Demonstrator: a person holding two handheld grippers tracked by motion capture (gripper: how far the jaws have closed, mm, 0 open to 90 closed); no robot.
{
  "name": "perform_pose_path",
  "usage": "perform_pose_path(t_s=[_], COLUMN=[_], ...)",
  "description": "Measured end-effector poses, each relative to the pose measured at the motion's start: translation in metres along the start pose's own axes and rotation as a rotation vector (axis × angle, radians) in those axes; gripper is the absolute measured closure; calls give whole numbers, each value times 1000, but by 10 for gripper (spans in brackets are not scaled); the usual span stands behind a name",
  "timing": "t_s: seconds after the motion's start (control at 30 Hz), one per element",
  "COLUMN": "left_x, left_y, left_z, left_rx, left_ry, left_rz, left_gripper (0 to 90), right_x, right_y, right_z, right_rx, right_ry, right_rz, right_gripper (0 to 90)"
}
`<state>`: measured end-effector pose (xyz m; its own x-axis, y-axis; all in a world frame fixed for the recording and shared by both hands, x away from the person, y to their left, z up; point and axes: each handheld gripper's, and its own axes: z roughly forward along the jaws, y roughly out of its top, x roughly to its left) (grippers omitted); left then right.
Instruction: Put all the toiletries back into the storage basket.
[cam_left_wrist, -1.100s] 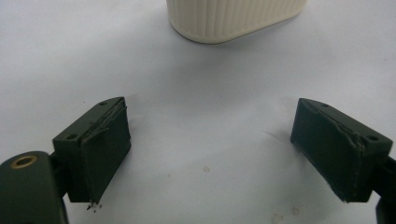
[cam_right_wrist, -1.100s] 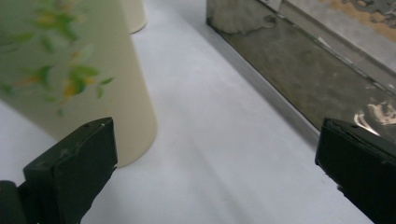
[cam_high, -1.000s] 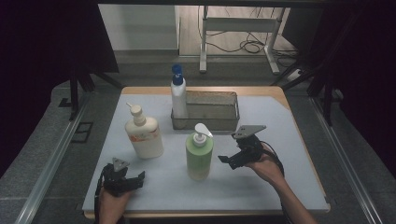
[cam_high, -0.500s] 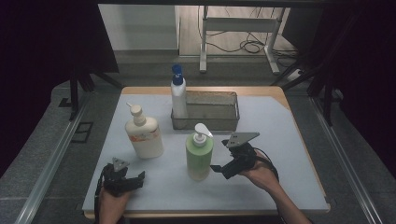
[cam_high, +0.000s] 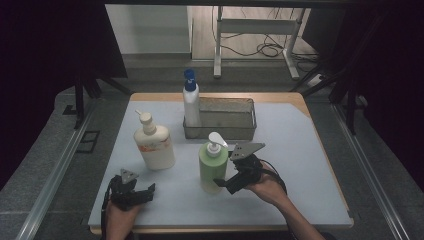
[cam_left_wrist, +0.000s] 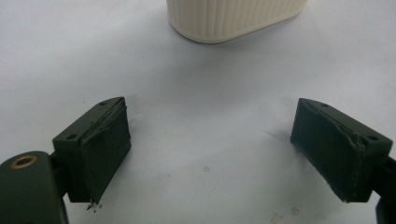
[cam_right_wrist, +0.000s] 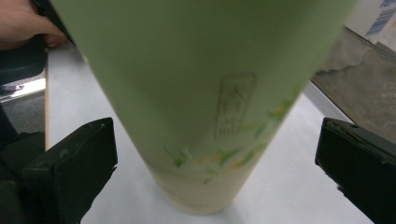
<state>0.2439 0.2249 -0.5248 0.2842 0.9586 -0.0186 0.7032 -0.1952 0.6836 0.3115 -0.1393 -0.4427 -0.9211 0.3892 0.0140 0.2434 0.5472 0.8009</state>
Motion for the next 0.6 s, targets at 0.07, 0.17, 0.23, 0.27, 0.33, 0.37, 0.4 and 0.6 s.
perform_pose_path(t_s=[0.07, 0.17, 0.23, 0.27, 0.33, 0.37, 0.4, 0.6], left_x=[0, 0, 0, 0, 0, 0, 0, 0], left_y=[0, 0, 0, 0, 0, 0, 0, 0], left_z=[0, 0, 0, 0, 0, 0, 0, 0], left_rx=[0, 0, 0, 0, 0, 0, 0, 0], left_ry=[0, 0, 0, 0, 0, 0, 0, 0], left_rz=[0, 0, 0, 0, 0, 0, 0, 0], left_gripper=[116, 116, 116, 116, 116, 116, 116, 116], right_x=[0, 1, 2, 2, 3, 4, 5, 7], right_y=[2, 4, 6, 8, 9, 11, 12, 15], right_z=[3, 7, 10, 11, 13, 14, 16, 22], right_rx=[-5, -12, -21, -25, -28, -26, -22, -30], right_ry=[6, 8, 7, 6, 6, 5, 3, -3], right_rz=[10, 14, 18, 19, 20, 14, 9, 4], right_gripper=[0, 0, 0, 0, 0, 0, 0, 21])
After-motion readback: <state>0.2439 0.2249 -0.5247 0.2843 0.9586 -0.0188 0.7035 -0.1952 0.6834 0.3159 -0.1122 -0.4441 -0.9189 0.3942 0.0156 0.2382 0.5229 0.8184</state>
